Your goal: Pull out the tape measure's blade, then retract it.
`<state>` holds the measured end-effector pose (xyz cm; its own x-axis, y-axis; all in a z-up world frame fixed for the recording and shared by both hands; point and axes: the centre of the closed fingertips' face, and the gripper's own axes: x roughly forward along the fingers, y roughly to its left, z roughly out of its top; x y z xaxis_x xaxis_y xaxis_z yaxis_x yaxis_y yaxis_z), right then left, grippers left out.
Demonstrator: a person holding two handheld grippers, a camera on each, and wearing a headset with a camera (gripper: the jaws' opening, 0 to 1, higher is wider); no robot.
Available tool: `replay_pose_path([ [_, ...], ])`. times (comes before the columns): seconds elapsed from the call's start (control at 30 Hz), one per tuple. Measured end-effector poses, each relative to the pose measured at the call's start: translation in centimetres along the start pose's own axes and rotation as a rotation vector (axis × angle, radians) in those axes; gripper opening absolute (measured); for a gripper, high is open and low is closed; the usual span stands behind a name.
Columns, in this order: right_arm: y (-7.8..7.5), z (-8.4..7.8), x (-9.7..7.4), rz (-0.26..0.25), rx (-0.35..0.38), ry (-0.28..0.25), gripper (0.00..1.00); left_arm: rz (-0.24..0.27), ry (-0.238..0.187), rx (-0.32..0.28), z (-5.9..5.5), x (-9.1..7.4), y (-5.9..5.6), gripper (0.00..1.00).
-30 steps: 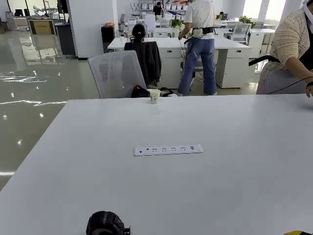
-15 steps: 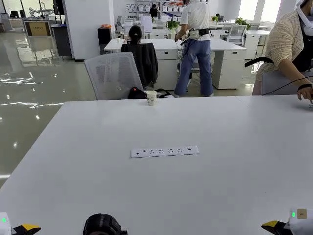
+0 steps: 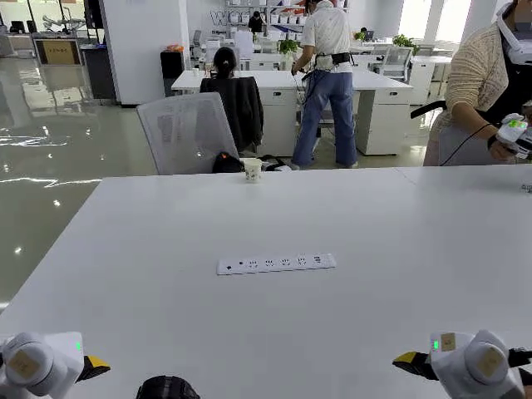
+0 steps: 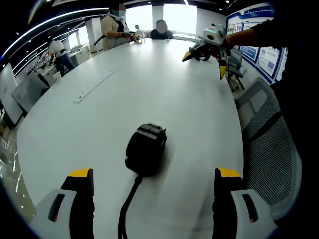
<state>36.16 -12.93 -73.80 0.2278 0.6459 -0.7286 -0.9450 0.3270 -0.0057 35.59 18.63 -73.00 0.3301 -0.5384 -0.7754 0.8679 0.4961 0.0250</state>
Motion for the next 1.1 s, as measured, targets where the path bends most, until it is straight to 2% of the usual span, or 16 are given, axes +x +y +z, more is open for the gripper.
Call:
replay_pose_path([
  [0.1, -0.2, 0.5, 1.1, 0.011, 0.005, 0.0, 0.99, -0.012, 0.019, -0.008, 0.7, 1.3, 0.3, 0.98],
  [0.23, -0.1, 1.4, 2.3, 0.027, 0.025, -0.009, 0.99, -0.03, 0.06, 0.04, 0.7, 2.5, 0.5, 0.93],
  [0.47, 0.1, 2.8, 3.4, 0.053, -0.001, -0.014, 0.99, -0.042, 0.089, 0.072, 0.8, 3.3, 0.5, 0.86],
  [0.53, 0.1, 3.1, 4.0, 0.06, -0.001, -0.013, 0.99, -0.036, 0.086, 0.109, 1.0, 3.7, 0.8, 0.86],
  [0.77, 0.0, 4.5, 6.4, 0.071, 0.006, -0.018, 0.99, -0.059, 0.101, 0.142, 1.8, 5.1, 0.5, 0.75],
  [0.93, 0.8, 5.6, 7.8, 0.09, -0.006, -0.011, 0.99, -0.075, 0.134, 0.185, 1.5, 5.9, 0.3, 0.64],
  [1.1, 1.5, 6.8, 8.8, 0.108, -0.018, -0.017, 0.99, -0.064, 0.15, 0.202, 1.9, 6.6, 1.0, 0.59],
])
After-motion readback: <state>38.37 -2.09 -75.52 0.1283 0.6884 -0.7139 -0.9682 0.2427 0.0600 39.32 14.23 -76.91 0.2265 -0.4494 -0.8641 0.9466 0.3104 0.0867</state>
